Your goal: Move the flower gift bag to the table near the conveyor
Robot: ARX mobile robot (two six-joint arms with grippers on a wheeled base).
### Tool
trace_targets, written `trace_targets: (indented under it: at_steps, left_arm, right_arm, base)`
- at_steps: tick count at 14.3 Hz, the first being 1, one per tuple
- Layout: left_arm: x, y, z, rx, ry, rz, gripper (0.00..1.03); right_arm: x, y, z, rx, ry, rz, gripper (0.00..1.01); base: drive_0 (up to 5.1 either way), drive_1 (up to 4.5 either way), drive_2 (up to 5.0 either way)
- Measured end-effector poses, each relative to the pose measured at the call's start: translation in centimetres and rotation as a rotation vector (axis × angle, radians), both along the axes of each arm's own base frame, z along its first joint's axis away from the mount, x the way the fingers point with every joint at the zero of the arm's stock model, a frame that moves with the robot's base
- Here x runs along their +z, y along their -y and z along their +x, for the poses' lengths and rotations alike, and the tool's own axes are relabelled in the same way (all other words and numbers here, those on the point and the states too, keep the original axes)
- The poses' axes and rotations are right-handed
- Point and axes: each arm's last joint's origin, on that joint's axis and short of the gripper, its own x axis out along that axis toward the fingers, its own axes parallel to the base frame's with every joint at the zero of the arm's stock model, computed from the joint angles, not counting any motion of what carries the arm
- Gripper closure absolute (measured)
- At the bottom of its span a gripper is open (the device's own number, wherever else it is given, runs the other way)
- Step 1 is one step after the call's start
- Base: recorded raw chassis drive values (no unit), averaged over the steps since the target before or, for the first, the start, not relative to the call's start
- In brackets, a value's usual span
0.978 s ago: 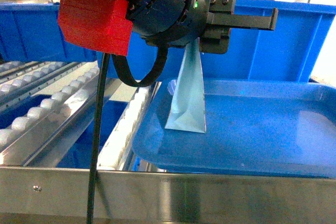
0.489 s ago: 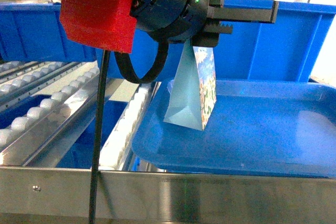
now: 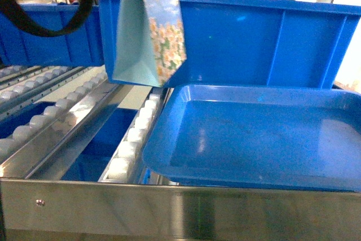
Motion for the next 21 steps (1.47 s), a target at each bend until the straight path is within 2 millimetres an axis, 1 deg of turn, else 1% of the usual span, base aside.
trace_targets:
  at_steps: [2, 3, 4, 5, 7, 8, 10, 12, 14, 21]
  left_arm:
    - [1.1, -3.3, -1.4, 0.057, 0.073, -0.032, 1.01]
    - [2.0, -5.6, -2.6, 0.138, 0.152, -0.057, 1.01]
    - [2.3, -6.9, -3.4, 0.192, 0.208, -0.071, 1.01]
    - [2.4, -8.1, -4.4, 0.222, 0.216, -0.068, 1.01]
    - [1.6, -9.9, -6.7, 0.268, 0.226, -0.055, 1.01]
    - [1.2, -10.3, -7.7, 0.276, 0.241, -0.042, 1.01]
    - [-0.1, -10.9, -10.2, 0.292, 0.197, -0.003, 1.01]
    - [-0.9, -10.9, -12.3, 0.294, 0.189, 0.03, 1.01]
    - [-0.6, -10.8, -12.4, 0.295, 0.208, 0.027, 1.01]
    - [-0.8, -10.8, -12.3, 0.294, 0.197, 0.045, 1.01]
  right_arm:
    - [0.0, 0.0, 0.0, 0.0, 0.0, 0.0, 0.98]
    - [0.0, 0.0, 0.0, 0.0, 0.0, 0.0, 0.98]
    - [0.0, 0.0, 0.0, 0.0, 0.0, 0.0, 0.98]
    - [0.0, 0.0, 0.0, 0.0, 0.0, 0.0, 0.98]
    - [0.0, 0.0, 0.0, 0.0, 0.0, 0.0, 0.98]
    - [0.0, 0.0, 0.0, 0.0, 0.0, 0.0, 0.98]
    - [0.0, 0.0, 0.0, 0.0, -0.001, 0.0, 0.98]
    - [0.0, 0.0, 0.0, 0.0, -0.001, 0.0, 0.98]
    - [0.0, 0.0, 0.0, 0.0, 0.0, 0.0, 0.98]
    - [-0.1, 0.0, 0.0, -0.003, -0.001, 0.001, 0.98]
  base:
    - [0.0, 0.0, 0.0]
    - [0.0, 0.0, 0.0]
    - [0.0, 0.0, 0.0]
    - [0.0, 0.0, 0.0]
    - [0.0, 0.0, 0.0]
    - [0.0, 0.0, 0.0]
    - [0.0, 0.0, 0.0]
    - [0.0, 0.0, 0.0]
    - [0.0, 0.0, 0.0]
    - [0.0, 0.0, 0.0]
